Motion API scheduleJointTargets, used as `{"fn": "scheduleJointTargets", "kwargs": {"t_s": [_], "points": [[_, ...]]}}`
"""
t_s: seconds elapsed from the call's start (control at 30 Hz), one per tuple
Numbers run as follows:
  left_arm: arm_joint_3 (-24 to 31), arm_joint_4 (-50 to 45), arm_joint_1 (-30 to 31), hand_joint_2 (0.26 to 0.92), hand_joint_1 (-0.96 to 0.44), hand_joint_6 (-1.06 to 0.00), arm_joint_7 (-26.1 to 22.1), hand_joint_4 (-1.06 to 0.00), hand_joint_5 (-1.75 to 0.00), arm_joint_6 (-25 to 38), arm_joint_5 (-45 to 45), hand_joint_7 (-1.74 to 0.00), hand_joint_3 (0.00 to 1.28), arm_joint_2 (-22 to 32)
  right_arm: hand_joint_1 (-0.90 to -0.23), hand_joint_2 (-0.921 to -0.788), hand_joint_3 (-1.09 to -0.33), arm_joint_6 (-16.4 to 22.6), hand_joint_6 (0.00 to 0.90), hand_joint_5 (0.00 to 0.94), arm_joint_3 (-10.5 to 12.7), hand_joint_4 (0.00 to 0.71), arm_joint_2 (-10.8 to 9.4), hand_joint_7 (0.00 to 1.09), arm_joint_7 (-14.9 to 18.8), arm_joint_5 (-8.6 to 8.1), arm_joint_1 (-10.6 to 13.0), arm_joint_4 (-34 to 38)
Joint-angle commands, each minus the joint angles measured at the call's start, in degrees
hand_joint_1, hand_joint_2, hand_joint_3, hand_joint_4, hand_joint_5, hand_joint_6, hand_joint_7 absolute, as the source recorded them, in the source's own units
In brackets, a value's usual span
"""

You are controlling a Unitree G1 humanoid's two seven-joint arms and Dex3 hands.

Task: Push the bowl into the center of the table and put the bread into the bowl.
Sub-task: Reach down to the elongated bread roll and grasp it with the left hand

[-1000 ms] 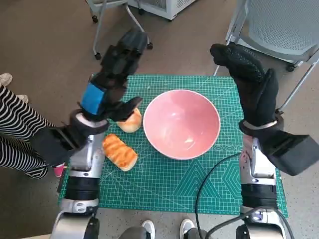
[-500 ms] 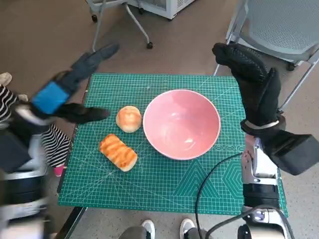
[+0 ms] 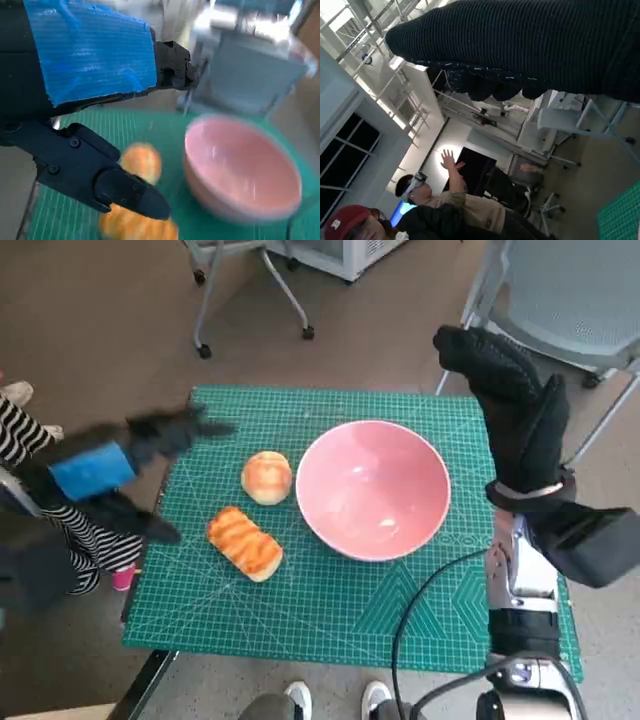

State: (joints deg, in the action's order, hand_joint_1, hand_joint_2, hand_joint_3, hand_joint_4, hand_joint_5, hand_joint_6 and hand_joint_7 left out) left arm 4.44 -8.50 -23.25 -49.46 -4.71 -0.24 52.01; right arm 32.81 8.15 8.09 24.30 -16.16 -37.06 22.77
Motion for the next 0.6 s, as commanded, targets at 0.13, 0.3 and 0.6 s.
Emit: {"fn": "scheduleJointTargets", "kwargs": {"t_s": [0.13, 0.3, 0.6], "points": [[-2.9, -2.8, 2.0, 0.682, -0.06, -0.24, -2.2, -0.12, 0.0, 0.1, 1.4, -0.13, 0.0, 0.9, -0.675, -0.921, -0.647, -0.5, -0.001, 0.015, 0.7, 0.15, -0.4, 0.64, 0.0, -0.85, 0.4, 1.2], [-5.5, -3.1, 2.5, 0.681, -0.09, -0.25, -1.9, -0.12, 0.0, -0.7, 4.5, -0.11, 0.0, 0.5, -0.667, -0.921, -0.648, -0.5, -0.001, 0.019, 0.9, 0.16, -0.5, 0.63, 0.0, -1.18, 0.4, 1.2], [-9.7, -0.3, 3.0, 0.677, -0.22, -0.28, 0.6, -0.16, -0.01, -4.7, 10.2, -0.08, 0.0, -1.5, -0.67, -0.921, -0.65, -0.1, -0.001, 0.018, 0.7, 0.163, -0.8, 0.63, -0.3, -1.06, 0.7, 1.1]]}}
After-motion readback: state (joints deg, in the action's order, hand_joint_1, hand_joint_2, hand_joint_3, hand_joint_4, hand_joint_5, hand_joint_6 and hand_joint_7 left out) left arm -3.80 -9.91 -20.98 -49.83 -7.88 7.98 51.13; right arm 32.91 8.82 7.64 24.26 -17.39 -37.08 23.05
